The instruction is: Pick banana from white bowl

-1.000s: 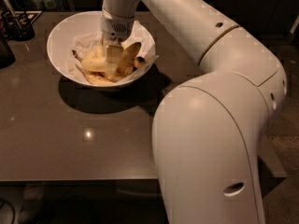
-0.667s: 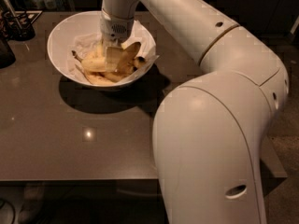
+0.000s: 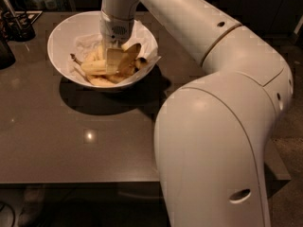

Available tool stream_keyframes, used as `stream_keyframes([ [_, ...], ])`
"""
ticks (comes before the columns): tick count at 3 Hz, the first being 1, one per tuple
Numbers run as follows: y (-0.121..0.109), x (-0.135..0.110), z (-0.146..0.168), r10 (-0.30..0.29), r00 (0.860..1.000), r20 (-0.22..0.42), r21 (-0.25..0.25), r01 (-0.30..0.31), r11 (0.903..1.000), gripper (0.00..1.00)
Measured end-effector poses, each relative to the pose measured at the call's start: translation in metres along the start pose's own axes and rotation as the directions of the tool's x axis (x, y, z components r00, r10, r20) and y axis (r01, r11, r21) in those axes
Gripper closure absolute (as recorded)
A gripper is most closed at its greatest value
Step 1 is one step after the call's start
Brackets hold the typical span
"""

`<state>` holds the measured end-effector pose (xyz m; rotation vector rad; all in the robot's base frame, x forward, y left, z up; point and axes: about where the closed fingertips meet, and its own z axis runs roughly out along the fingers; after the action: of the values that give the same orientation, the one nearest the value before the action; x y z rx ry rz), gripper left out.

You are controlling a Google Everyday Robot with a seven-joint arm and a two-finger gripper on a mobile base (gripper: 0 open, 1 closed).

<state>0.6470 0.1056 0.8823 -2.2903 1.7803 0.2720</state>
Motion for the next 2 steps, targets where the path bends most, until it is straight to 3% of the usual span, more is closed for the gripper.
stream_keyframes([
  [2, 0.013, -0.014, -0.025, 0.019, 1.0, -0.018, 0.072, -0.018, 0.9973, 1.0],
])
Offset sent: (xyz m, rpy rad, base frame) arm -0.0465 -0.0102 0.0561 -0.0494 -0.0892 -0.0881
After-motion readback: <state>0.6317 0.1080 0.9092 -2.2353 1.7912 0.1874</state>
